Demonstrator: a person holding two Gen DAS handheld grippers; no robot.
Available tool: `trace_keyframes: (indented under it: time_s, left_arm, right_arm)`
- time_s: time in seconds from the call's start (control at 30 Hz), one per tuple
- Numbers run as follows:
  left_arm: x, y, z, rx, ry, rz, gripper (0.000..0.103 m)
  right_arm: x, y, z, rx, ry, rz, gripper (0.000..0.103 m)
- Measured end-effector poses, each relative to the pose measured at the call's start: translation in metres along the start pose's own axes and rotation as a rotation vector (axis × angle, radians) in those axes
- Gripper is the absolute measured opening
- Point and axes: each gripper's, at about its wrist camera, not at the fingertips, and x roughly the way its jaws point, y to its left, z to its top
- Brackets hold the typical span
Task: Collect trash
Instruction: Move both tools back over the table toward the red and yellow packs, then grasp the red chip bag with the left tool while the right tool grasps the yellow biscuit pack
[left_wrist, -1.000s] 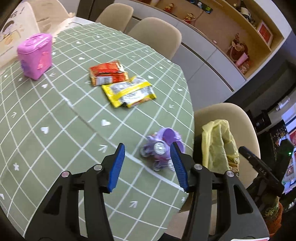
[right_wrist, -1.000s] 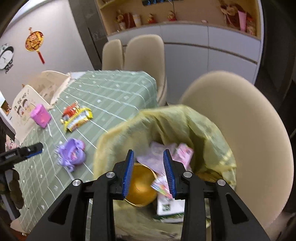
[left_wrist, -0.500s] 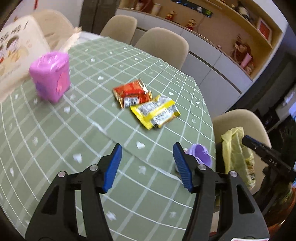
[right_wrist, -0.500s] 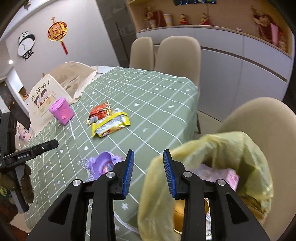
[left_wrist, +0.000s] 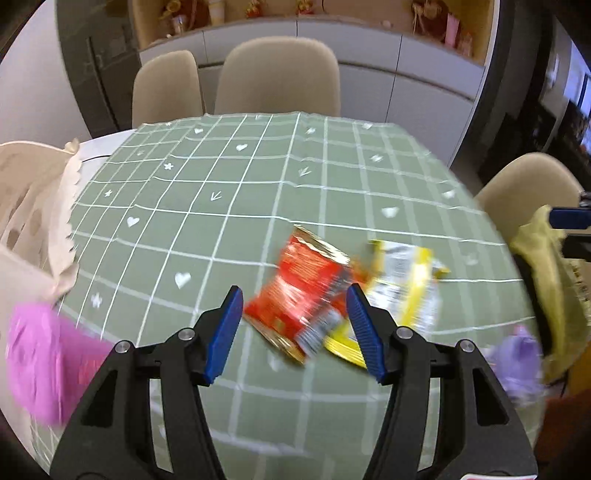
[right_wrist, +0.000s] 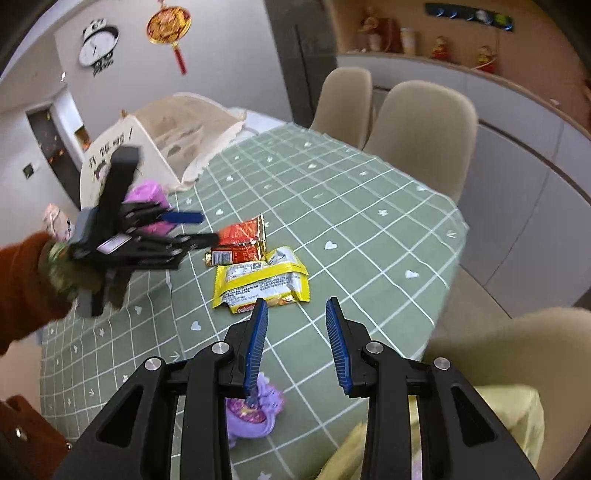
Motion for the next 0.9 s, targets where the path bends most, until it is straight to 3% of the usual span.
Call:
trace_keyframes:
  time_s: [0.2, 0.3, 0.37, 0.43, 0.57, 0.67, 0.8, 0.9]
  left_arm:
    - [0.035, 0.007, 0.003, 0.020, 0.062, -0.052, 0.054]
    - [0.035, 0.010, -0.002, -0.030, 0.068, -0.098, 0.042]
    - [0.031, 0.009, -0.010, -0.060, 0.066, -0.084, 0.032]
    - [0.024, 0.011, -0.021, -0.096, 0.069, -0.066, 0.030]
    - [0.003, 0.021, -0.049, -0.204, 0.078, -0.010, 0.030]
    - [-0.010, 0.029, -0.066, -0.315, 0.078, -0.013, 0.031]
    - [-0.028, 0.041, -0.081, -0.456, 0.034, -0.024, 0.041]
    - [-0.034, 0.041, -0.082, -0.493, 0.013, -0.019, 0.042]
  right_arm:
    - [0.057, 0.005, 0.020, -0.117, 0.157, 0.097, 0.032]
    - [0.086, 0.005, 0.026, -0.122, 0.223, 0.144, 0.032]
    - [0.104, 0.005, 0.030, -0.119, 0.251, 0.152, 0.032]
    - [0.118, 0.004, 0.035, -0.098, 0.260, 0.144, 0.032]
    - [0.142, 0.002, 0.049, -0.034, 0.253, 0.135, 0.032]
    - [0.156, 0.005, 0.059, -0.023, 0.237, 0.148, 0.032]
    - [0.174, 0.012, 0.075, -0.016, 0.230, 0.132, 0.033]
    - [0.187, 0.013, 0.088, 0.039, 0.250, 0.128, 0.034]
